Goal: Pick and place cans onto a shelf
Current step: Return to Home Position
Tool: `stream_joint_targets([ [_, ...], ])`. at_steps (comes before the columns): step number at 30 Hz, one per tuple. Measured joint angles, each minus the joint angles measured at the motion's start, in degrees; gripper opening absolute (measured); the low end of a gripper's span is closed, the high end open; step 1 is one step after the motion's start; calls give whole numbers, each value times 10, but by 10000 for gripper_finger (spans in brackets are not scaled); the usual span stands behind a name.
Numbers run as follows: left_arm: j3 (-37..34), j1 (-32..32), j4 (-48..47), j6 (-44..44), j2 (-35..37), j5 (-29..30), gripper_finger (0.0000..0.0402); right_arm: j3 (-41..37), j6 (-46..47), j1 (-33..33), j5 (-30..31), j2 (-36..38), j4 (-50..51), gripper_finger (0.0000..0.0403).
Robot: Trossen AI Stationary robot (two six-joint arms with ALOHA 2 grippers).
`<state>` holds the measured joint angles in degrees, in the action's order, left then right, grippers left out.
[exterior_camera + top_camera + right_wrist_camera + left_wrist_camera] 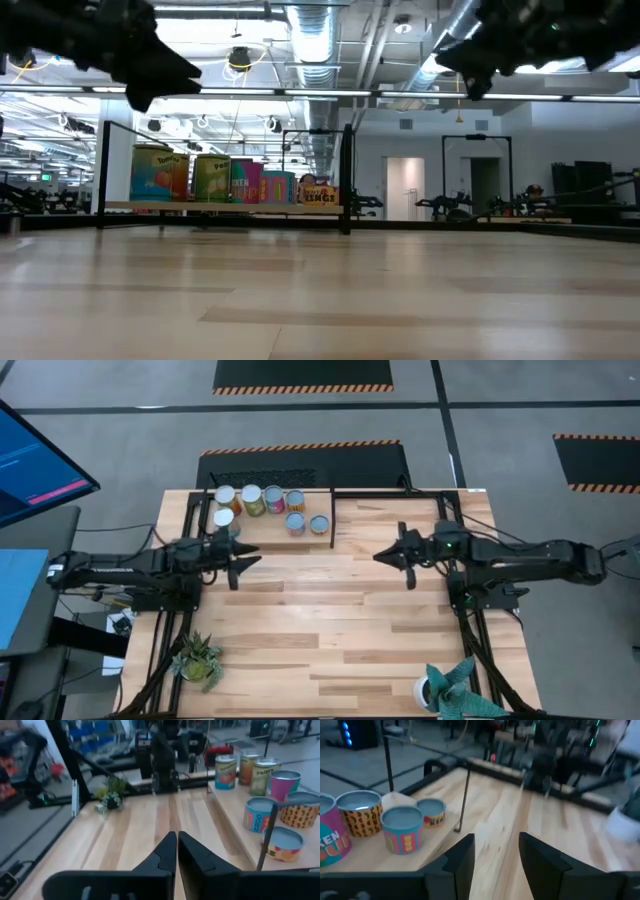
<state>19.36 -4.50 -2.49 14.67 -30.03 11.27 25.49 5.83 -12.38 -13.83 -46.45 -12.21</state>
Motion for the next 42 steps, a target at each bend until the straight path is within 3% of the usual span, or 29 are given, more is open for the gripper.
stream_joint_targets([
  [9,-141,1,139,11,127,-21,142,-133,47,-9,0,99,-131,43],
  [14,-184,1,146,12,188,-25,142,-191,86,-38,2,143,-143,43],
  [22,-187,1,99,-2,276,-21,142,-238,107,-65,-34,206,-189,43],
  [31,-186,1,59,20,299,-15,142,-249,123,-100,-101,284,-128,43],
  [36,-186,1,69,52,298,-20,142,-249,117,-102,-33,315,-59,43],
  [42,-186,1,68,70,298,-20,142,-249,113,-67,1,331,-13,43],
])
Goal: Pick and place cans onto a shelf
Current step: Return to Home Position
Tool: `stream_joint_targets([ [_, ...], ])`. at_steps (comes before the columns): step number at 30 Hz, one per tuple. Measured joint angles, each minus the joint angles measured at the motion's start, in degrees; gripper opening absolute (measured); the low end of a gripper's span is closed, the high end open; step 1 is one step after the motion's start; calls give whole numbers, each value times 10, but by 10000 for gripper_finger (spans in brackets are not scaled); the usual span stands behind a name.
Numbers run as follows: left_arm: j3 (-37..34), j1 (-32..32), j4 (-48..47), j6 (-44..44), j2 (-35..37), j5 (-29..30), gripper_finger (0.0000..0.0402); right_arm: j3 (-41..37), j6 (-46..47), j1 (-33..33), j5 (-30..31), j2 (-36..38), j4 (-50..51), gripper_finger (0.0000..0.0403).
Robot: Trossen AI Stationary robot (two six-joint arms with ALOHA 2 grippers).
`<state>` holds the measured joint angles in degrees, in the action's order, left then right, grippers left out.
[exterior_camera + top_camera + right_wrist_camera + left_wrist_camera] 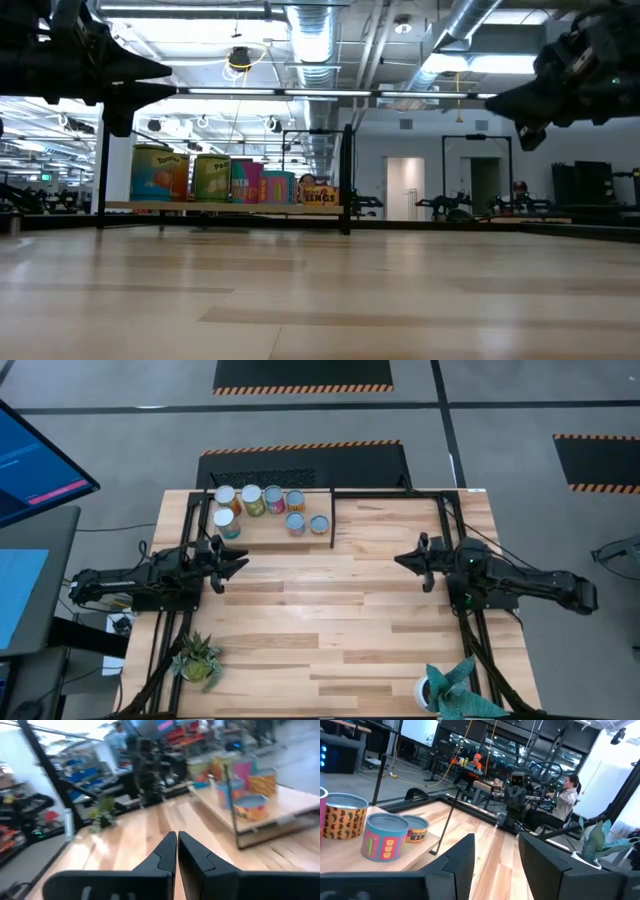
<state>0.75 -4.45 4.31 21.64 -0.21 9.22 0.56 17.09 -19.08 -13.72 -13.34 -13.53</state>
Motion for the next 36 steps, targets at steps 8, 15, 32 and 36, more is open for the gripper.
stream_joint_targets([
  [8,0,0,-16,16,0,1,142,0,-15,93,100,1,43,43],
  [15,1,0,-21,7,0,0,142,0,-4,162,213,2,110,43],
  [32,1,0,-24,-114,-1,-9,142,0,84,180,213,5,113,43],
  [36,1,0,-24,-114,-1,-9,142,0,84,180,213,5,113,43],
])
